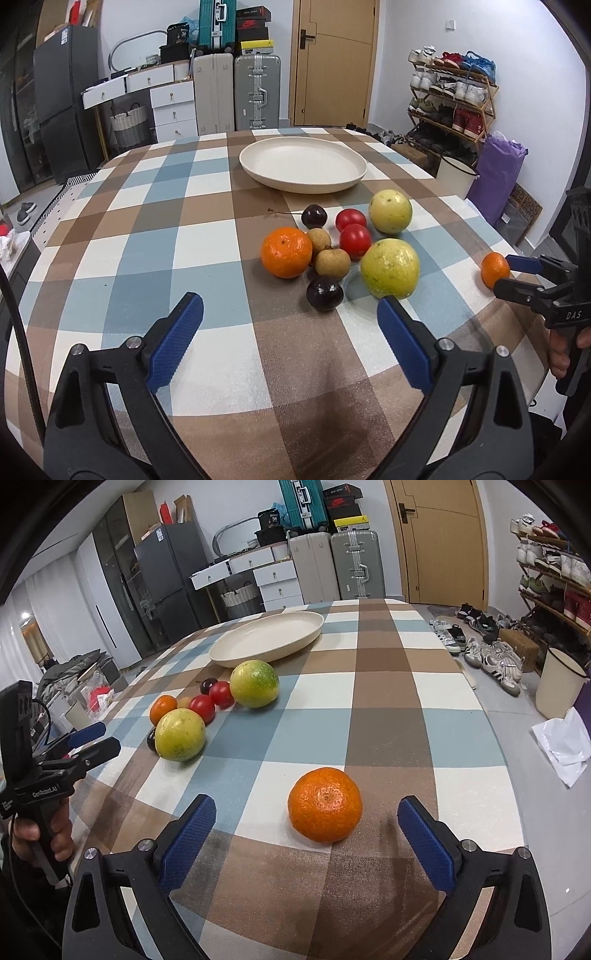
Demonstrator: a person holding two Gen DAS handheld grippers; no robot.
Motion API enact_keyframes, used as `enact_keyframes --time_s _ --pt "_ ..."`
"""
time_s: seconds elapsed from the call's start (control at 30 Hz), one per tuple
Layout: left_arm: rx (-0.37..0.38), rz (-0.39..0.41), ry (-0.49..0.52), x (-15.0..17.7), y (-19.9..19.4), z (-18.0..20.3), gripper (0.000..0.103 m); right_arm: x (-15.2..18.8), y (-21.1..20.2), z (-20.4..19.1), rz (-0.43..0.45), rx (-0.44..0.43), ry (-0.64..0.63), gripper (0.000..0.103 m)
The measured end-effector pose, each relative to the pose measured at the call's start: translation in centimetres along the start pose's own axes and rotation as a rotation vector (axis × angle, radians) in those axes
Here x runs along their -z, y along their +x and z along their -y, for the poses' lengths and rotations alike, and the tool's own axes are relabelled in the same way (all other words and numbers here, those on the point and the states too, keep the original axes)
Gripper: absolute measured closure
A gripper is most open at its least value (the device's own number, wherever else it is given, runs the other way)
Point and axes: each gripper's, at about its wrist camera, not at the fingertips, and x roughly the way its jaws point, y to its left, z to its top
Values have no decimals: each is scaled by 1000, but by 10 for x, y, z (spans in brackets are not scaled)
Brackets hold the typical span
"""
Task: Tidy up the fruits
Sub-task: 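Grasp the dark plum with the left tool while the right tool grasps the lone orange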
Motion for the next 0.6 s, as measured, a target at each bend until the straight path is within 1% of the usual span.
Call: enact_keyframes --time_s 0.17,0.23,0.33,0.4,0.53,0.6 --pt "-4 -31 16 -6 13 5 8 -1 6 1 -30 1 9 24" --pt "1 -51 17 -8 19 5 9 -2 7 3 -34 4 15 26" --pt "7 -89 14 -10 31 6 15 -3 9 4 -36 7 18 31" --pt "15 -111 9 -11 37 5 18 -4 10 5 -43 10 19 37" --pt "49 -137 -2 -13 47 3 25 -3 10 2 -48 15 7 41" --pt "53 -148 -4 -14 51 4 25 -4 10 1 -53 23 5 45"
